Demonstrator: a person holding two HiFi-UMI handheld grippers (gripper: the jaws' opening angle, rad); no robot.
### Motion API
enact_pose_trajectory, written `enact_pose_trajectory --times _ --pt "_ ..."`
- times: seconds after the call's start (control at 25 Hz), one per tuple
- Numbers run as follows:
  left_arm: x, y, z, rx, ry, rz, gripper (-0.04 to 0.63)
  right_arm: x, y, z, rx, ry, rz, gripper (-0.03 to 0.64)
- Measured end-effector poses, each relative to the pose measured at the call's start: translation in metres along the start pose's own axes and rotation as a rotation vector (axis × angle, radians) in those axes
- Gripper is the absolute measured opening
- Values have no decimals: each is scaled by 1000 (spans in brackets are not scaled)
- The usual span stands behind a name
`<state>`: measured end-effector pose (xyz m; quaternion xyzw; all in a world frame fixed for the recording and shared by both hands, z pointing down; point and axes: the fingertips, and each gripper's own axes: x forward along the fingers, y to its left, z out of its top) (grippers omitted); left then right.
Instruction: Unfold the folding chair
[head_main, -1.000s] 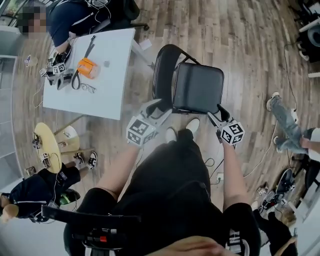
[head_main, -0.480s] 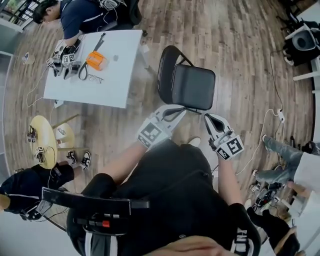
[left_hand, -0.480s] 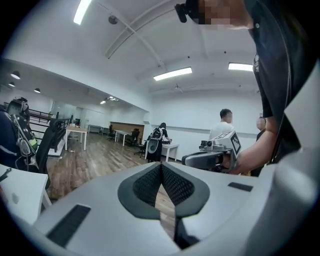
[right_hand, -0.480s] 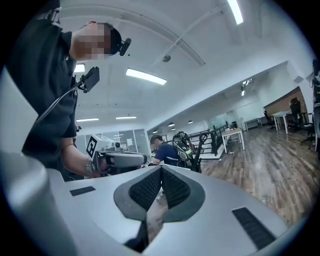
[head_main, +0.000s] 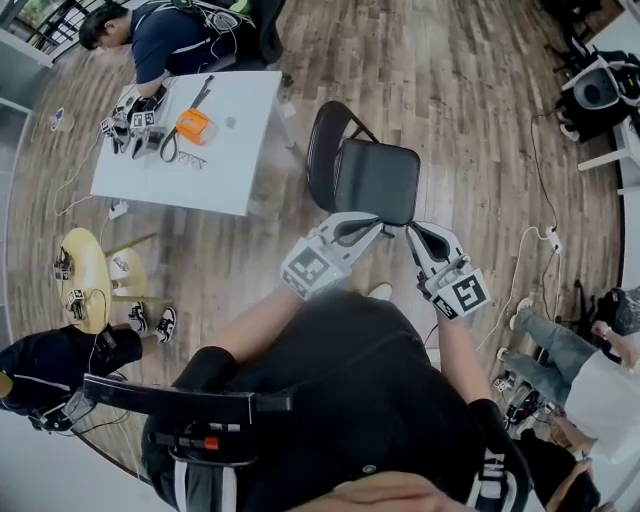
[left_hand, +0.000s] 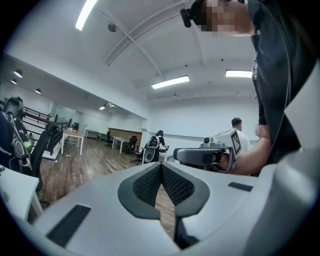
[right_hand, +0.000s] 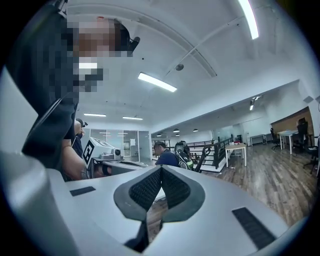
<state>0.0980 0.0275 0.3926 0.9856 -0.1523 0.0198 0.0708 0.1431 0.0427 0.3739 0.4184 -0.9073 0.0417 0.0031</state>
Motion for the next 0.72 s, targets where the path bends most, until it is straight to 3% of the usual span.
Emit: enact_pose_trajectory --times 0.72 --pt "18 -23 0 -38 22 11 5 -19 -10 -3 21 8 28 8"
